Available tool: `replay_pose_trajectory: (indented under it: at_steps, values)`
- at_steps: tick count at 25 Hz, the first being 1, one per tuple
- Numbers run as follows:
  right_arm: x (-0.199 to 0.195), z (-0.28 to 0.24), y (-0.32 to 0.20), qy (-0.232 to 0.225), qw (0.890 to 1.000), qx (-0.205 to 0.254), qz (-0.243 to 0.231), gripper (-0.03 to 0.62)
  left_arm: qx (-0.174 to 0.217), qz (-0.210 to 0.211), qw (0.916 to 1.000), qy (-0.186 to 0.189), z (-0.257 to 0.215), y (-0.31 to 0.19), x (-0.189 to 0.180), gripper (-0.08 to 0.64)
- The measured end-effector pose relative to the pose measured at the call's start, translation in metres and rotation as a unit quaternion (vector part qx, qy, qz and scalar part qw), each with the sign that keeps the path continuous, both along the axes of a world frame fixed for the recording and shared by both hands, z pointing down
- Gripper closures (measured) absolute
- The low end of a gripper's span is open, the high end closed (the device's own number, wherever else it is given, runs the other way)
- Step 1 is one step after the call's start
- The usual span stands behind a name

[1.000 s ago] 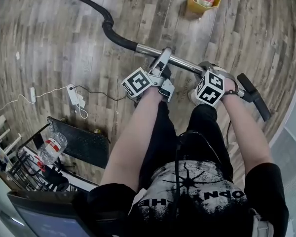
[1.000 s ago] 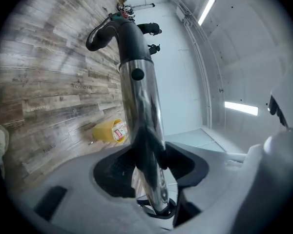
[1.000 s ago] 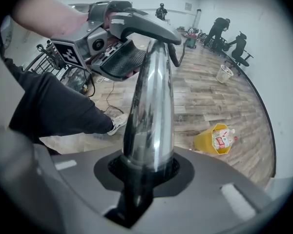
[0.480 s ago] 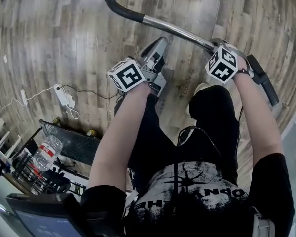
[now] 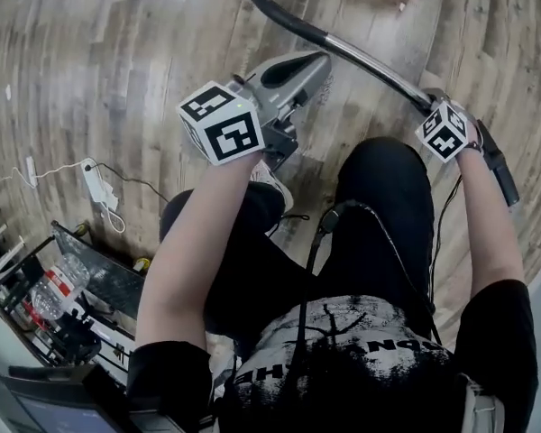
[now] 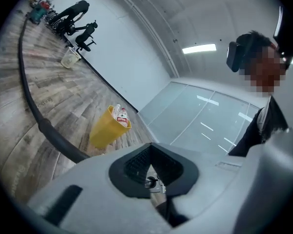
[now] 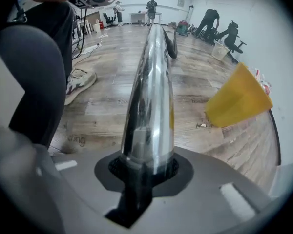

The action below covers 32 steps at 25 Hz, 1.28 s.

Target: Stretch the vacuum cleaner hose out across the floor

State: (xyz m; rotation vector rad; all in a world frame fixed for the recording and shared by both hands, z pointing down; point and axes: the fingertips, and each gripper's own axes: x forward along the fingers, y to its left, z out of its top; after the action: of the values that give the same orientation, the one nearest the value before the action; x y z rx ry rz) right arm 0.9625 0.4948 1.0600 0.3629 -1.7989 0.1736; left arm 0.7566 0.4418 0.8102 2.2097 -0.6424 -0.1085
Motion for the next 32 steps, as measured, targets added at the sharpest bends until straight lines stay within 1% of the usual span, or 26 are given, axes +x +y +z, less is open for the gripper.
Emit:
replay_pose_trajectory:
  at_steps: [2,4,5,7,8,9,13,16,18,20,21,24,26,28,32]
  values:
    - [0.012,0.029,-0.002,-0.003,1.0,0.004,0.003,0.517,0.014,0.008,0.9998,-0.01,0.008,0.0,0.004,0.56]
    - [0.019,0.054,-0.001,-0.009,1.0,0.003,0.007,0.52,0.028,0.013,0.999,-0.032,0.009,0.006,0.009,0.56]
    - [0.021,0.065,0.001,-0.013,1.0,0.001,0.008,0.522,0.041,0.018,0.9975,-0.054,0.007,0.012,0.013,0.56]
    - [0.025,0.085,0.003,-0.017,1.0,-0.004,0.009,0.522,0.084,0.028,0.9903,-0.107,0.0,0.028,0.02,0.56]
    - [0.026,0.093,0.005,-0.017,1.0,-0.006,0.008,0.522,0.1,0.029,0.9864,-0.128,-0.004,0.036,0.024,0.56]
    - [0.026,0.1,0.008,-0.017,1.0,-0.009,0.008,0.522,0.108,0.026,0.9843,-0.137,-0.007,0.043,0.026,0.56]
    - [0.025,0.128,0.014,-0.002,0.999,-0.034,0.003,0.525,0.099,0.024,0.9855,-0.135,-0.012,0.051,0.032,0.56]
    - [0.025,0.149,0.018,0.021,0.998,-0.054,-0.001,0.526,0.101,0.034,0.9818,-0.157,-0.01,0.051,0.033,0.56]
    - [0.025,0.155,0.022,0.035,0.998,-0.059,-0.003,0.528,0.106,0.042,0.978,-0.175,-0.007,0.052,0.035,0.56]
    - [0.023,0.158,0.023,0.042,0.997,-0.058,-0.003,0.525,0.114,0.055,0.9701,-0.207,0.0,0.054,0.036,0.56]
    - [0.021,0.16,0.025,0.043,0.997,-0.058,-0.003,0.525,0.119,0.062,0.9639,-0.23,0.006,0.056,0.035,0.56]
    - [0.021,0.165,0.028,0.051,0.996,-0.067,-0.009,0.522,0.129,0.089,0.9413,-0.299,0.029,0.06,0.032,0.56]
    - [0.021,0.17,0.031,0.058,0.995,-0.075,-0.017,0.523,0.127,0.102,0.9315,-0.325,0.04,0.064,0.033,0.56]
    - [0.02,0.178,0.034,0.065,0.994,-0.08,-0.024,0.52,0.123,0.111,0.9272,-0.336,0.048,0.07,0.034,0.56]
    - [0.021,0.186,0.035,0.062,0.992,-0.103,-0.035,0.514,0.105,0.113,0.9276,-0.34,0.059,0.075,0.032,0.56]
